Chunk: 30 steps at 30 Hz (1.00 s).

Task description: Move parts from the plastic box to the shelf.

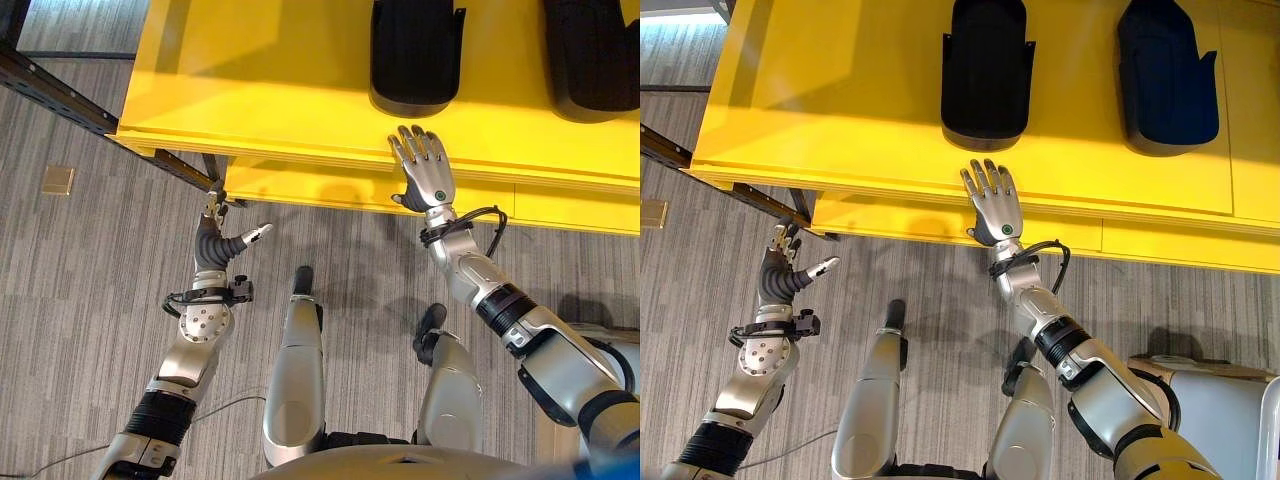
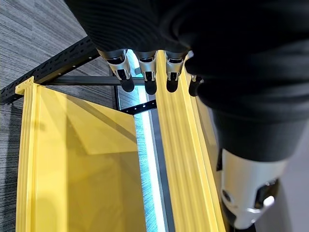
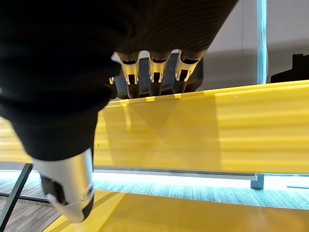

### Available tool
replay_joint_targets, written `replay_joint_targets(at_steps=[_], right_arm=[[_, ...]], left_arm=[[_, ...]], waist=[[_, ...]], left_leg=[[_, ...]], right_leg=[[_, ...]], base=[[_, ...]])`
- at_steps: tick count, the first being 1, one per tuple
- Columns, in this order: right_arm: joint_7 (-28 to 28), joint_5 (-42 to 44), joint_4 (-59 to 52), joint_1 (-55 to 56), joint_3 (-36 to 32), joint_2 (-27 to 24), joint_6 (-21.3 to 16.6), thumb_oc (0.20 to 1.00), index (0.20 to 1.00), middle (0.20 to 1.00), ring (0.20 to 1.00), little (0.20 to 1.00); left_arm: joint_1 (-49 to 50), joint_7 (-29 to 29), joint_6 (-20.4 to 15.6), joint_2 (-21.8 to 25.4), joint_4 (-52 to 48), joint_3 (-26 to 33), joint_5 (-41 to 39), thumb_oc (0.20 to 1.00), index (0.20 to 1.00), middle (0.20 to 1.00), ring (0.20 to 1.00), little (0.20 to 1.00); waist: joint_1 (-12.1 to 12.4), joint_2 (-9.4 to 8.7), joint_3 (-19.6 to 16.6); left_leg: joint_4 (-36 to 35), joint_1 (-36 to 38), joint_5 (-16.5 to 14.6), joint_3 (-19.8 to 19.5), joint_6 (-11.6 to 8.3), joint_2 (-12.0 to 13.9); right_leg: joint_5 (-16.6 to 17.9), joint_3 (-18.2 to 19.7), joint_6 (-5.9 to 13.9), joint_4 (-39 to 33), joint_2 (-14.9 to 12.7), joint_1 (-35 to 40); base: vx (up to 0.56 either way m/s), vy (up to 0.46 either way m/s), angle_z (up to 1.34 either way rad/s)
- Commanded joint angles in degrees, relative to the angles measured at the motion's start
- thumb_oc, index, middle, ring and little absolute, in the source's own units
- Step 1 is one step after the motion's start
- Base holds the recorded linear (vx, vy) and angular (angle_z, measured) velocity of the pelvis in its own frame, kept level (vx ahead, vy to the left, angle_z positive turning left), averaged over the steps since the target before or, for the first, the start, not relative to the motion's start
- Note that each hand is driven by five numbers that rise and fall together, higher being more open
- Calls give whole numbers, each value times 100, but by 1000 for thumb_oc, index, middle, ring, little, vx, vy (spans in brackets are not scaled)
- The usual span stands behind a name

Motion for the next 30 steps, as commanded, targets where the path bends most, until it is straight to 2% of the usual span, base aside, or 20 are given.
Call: replay_joint_targets(at_steps=[1, 30], right_arm=[[-242, 113, 36, -498, -333, -35, 8, 1000, 1000, 1000, 1000, 1000], [-231, 614, 1051, -1623, -289, -506, 48, 1000, 1000, 1000, 1000, 1000]], left_arm=[[41, 40, -373, 130, -377, 51, -39, 1000, 1000, 1000, 1000, 1000], [150, -102, -451, 307, -394, 172, -251, 1000, 1000, 1000, 1000, 1000]], waist=[[26, 38, 45], [223, 92, 80]], left_leg=[[-55, 264, -396, 149, 181, -47], [125, 109, -447, 70, 222, -135]], right_leg=[[-42, 408, 63, 195, -69, -64], [-131, 404, 30, 391, -90, -146]], base=[[0, 0, 0], [3, 1, 1]])
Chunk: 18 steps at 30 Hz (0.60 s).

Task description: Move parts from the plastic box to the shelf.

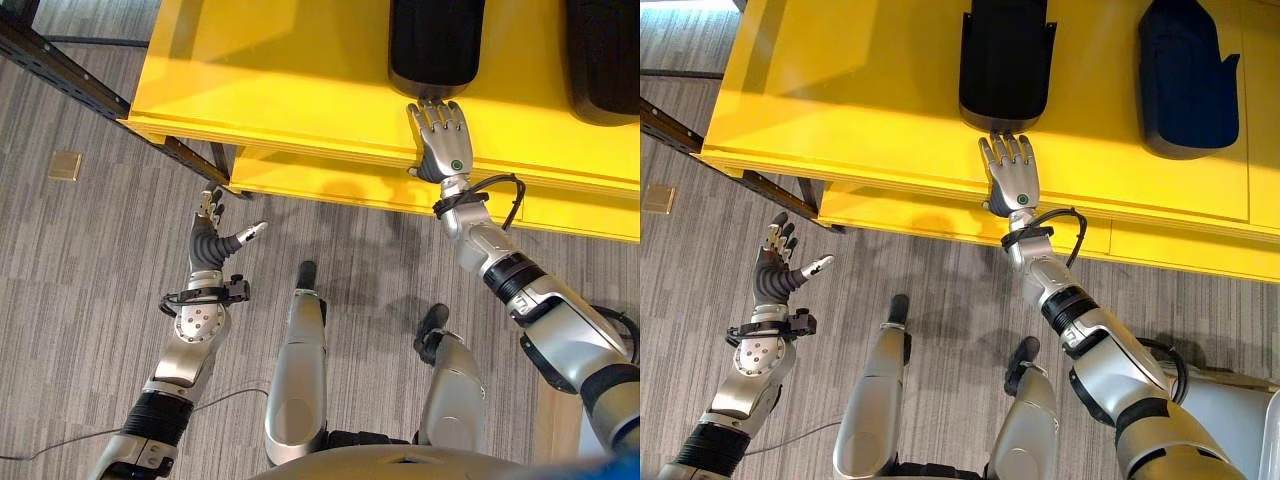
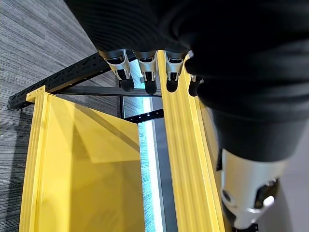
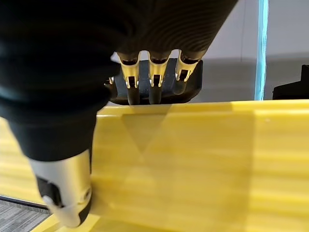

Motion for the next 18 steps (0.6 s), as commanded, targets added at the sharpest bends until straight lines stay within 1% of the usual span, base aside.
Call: replay_joint_targets(at_steps=[1, 6, 12, 18], right_arm=[[-242, 163, 122, -636, -288, -278, 56, 1000, 1000, 1000, 1000, 1000], [-284, 251, 190, -737, -299, -277, 41, 1000, 1000, 1000, 1000, 1000], [-256, 327, -232, -367, -356, -202, -73, 1000, 1000, 1000, 1000, 1000], [-152, 367, -1672, 1118, -651, -64, -472, 1000, 1000, 1000, 1000, 1000]], left_arm=[[126, -52, -365, 254, -396, 115, -121, 1000, 1000, 1000, 1000, 1000], [123, -37, -374, 251, -391, 131, -142, 1000, 1000, 1000, 1000, 1000], [121, -5, -312, 198, -353, 137, -131, 1000, 1000, 1000, 1000, 1000], [152, 119, -195, -9, -354, 204, -34, 1000, 1000, 1000, 1000, 1000]], waist=[[92, 25, 29], [104, 32, 43], [53, -8, 60], [-163, -120, 68]], left_leg=[[-41, 289, -445, 206, 219, -94], [-7, 259, -447, 205, 225, -103], [-1, 262, -449, 212, 230, -100], [-42, 362, -457, 247, 225, -31]], right_leg=[[-107, 465, 12, 246, -69, -62], [-126, 478, 5, 285, -69, -84], [-123, 480, 4, 285, -52, -78], [-95, 516, 11, 220, -23, -30]], base=[[0, 0, 0], [0, 0, 0], [0, 0, 0], [0, 0, 0]])
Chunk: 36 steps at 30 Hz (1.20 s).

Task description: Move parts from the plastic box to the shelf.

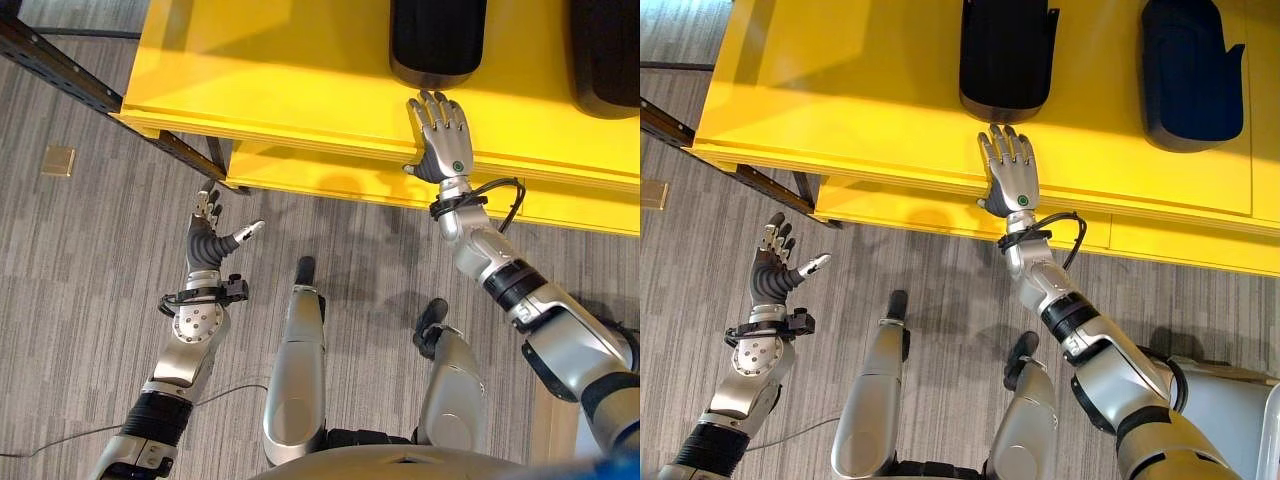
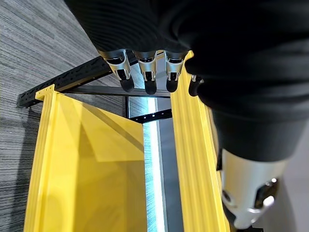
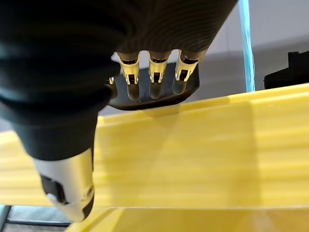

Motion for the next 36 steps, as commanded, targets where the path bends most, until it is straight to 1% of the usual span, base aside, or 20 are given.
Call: replay_joint_targets(at_steps=[1, 5, 8, 10, 12, 13, 15, 18, 19, 25, 28, 30, 31, 32, 36], right_arm=[[-106, 4, -416, 266, -335, -98, -243, 1000, 1000, 1000, 1000, 1000], [-140, 32, -641, 652, -442, -126, -335, 1000, 1000, 1000, 1000, 1000], [-237, 91, -843, 1063, -695, -244, -384, 1000, 1000, 1000, 1000, 1000], [-303, 23, -756, 1214, -767, -376, -327, 1000, 1000, 1000, 1000, 1000], [-303, 21, -759, 1221, -770, -380, -326, 1000, 1000, 1000, 1000, 1000], [-402, 50, -639, 1431, -1013, -525, -273, 1000, 1000, 1000, 1000, 1000], [-510, 105, -567, 1606, -1240, -633, -253, 1000, 1000, 1000, 1000, 1000], [-571, 123, -600, 1790, -1446, -764, -225, 1000, 1000, 1000, 1000, 1000], [-701, 235, -576, 2015, -1799, -948, -217, 1000, 1000, 1000, 1000, 1000], [-914, 412, -766, 2284, -2400, -1231, -256, 1000, 1000, 1000, 1000, 1000], [-904, 483, -719, 2287, -2428, -1304, -278, 1000, 1000, 1000, 1000, 1000], [-888, 535, -588, 2200, -2451, -1379, -275, 1000, 1000, 1000, 1000, 1000], [-890, 537, -584, 2192, -2450, -1381, -276, 1000, 1000, 1000, 1000, 1000], [-867, 556, -556, 2157, -2465, -1471, -299, 1000, 1000, 1000, 1000, 1000], [-819, 568, -447, 2036, -2415, -1570, -317, 1000, 1000, 1000, 1000, 1000]], left_arm=[[175, 79, -201, 22, -347, 129, 111, 1000, 1000, 1000, 1000, 1000], [204, 101, -199, -11, -390, 140, 137, 1000, 1000, 1000, 1000, 1000], [259, 111, -206, -10, -410, 197, 197, 1000, 1000, 1000, 1000, 1000], [274, 72, -223, -18, -403, 178, 197, 1000, 1000, 1000, 1000, 1000], [274, 71, -225, -19, -402, 173, 197, 1000, 1000, 1000, 1000, 1000], [294, 17, -235, 12, -392, 182, 238, 1000, 1000, 1000, 1000, 1000], [310, -15, -249, 15, -370, 209, 257, 1000, 1000, 1000, 1000, 1000], [337, -61, -253, 21, -363, 220, 240, 1000, 1000, 1000, 1000, 1000], [351, -137, -256, 39, -339, 239, 232, 1000, 1000, 1000, 1000, 1000], [374, -268, -241, 80, -338, 237, 220, 1000, 1000, 1000, 1000, 1000], [367, -309, -236, 103, -351, 220, 192, 1000, 1000, 1000, 1000, 1000], [361, -376, -224, 113, -339, 203, 170, 1000, 1000, 1000, 1000, 1000], [356, -378, -225, 112, -339, 205, 168, 1000, 1000, 1000, 1000, 1000], [354, -430, -214, 132, -335, 198, 166, 1000, 1000, 1000, 1000, 1000], [345, -485, -201, 136, -319, 162, 151, 1000, 1000, 1000, 1000, 1000]], waist=[[-24, 1, -56], [-90, -21, -64], [-168, -52, -89], [-197, -64, -105], [-194, -60, -105], [-232, -62, -130], [-270, -60, -164], [-298, -52, -185], [-364, -44, -217], [-459, 24, -263], [-483, 33, -296], [-515, 36, -332], [-517, 35, -333], [-557, 45, -368], [-583, 48, -407]], left_leg=[[-95, 398, -446, 234, 201, 13], [-111, 425, -438, 242, 194, 40], [-181, 491, -413, 262, 181, 64], [-213, 516, -396, 265, 175, 76], [-219, 521, -394, 265, 174, 78], [-249, 561, -376, 259, 160, 99], [-266, 596, -372, 259, 149, 109], [-271, 628, -373, 268, 140, 119], [-291, 694, -376, 290, 125, 152], [-382, 888, -345, 334, 85, 229], [-457, 963, -287, 370, 76, 260], [-513, 1099, -309, 399, 50, 360], [-536, 1087, -267, 400, 54, 355], [-592, 1194, -276, 447, 33, 441], [-684, 1246, -182, 472, 25, 483]], right_leg=[[-88, 493, 2, 177, 19, 9], [-77, 503, 5, 162, 31, 20], [-57, 519, 18, 123, 45, 45], [-53, 527, 23, 103, 50, 57], [-51, 526, 22, 99, 52, 62], [-65, 540, 22, 89, 65, 89], [-71, 556, 25, 92, 66, 112], [-80, 571, 29, 107, 72, 120], [-84, 581, 31, 106, 79, 135], [-124, 641, 36, 112, 125, 190], [-80, 671, 31, 50, 160, 210], [-128, 718, 27, 19, 241, 253], [-88, 719, 21, -7, 241, 243], [-138, 749, 11, 2, 325, 262], [-110, 805, -8, -21, 385, 230]], base=[[0, 0, 0], [-13, -1, -3], [-11, -3, -4], [-9, -9, -8], [-8, -9, -5], [-8, -19, -4], [0, 0, 0], [2, -11, -1], [6, -40, -3], [5, -36, -8], [3, -24, -10], [8, -61, -10], [9, -87, -17], [-12, -59, -21], [-7, -50, -23]])
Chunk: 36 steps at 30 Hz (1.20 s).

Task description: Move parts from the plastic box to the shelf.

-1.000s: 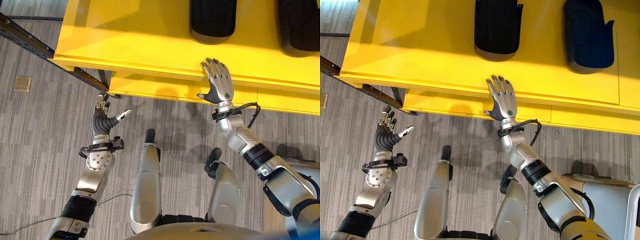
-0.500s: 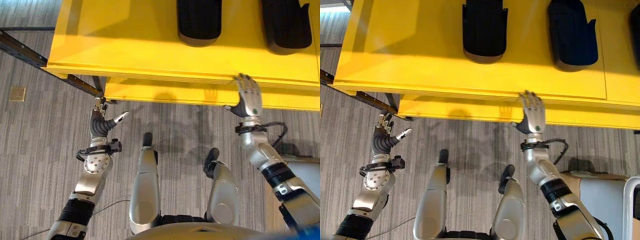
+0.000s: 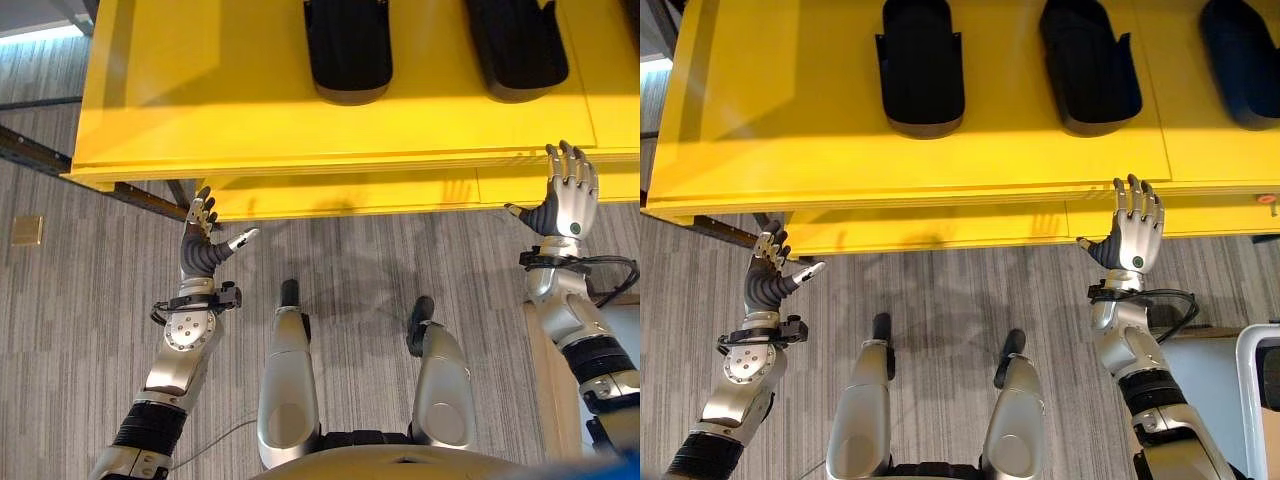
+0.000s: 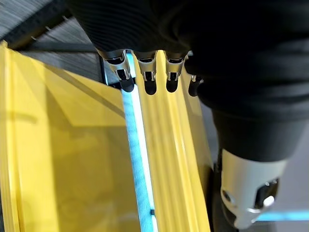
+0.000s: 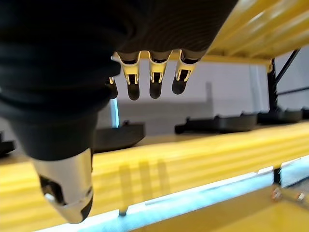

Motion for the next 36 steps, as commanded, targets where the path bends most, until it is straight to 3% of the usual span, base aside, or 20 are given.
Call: replay_joint_targets(at_steps=[1, 18, 36], right_arm=[[-163, 142, 301, -317, 1, -269, -58, 1000, 1000, 1000, 1000, 1000], [196, 319, 1425, -1771, 982, -883, -66, 1000, 1000, 1000, 1000, 1000], [475, 259, 2180, -2673, 1826, -742, -20, 1000, 1000, 1000, 1000, 1000]], left_arm=[[83, -102, -247, 140, -281, -96, 83, 1000, 1000, 1000, 1000, 1000], [-131, -159, -247, 173, -241, -318, 19, 1000, 1000, 1000, 1000, 1000], [-115, -73, -295, 143, -246, -316, -83, 1000, 1000, 1000, 1000, 1000]], waist=[[7, 85, -410], [45, 238, -350], [150, 313, -212]], left_leg=[[-305, 332, -125, -7, 88, 88], [-670, 381, 117, 76, 39, 150], [-696, 284, 164, 43, 40, 119]], right_leg=[[-106, 324, 26, 55, 94, -69], [-183, 387, -66, 245, 194, -383], [-254, 373, -126, 469, 169, -564]], base=[[-10, -62, -15], [-8, -28, -5], [2, -4, 0]])
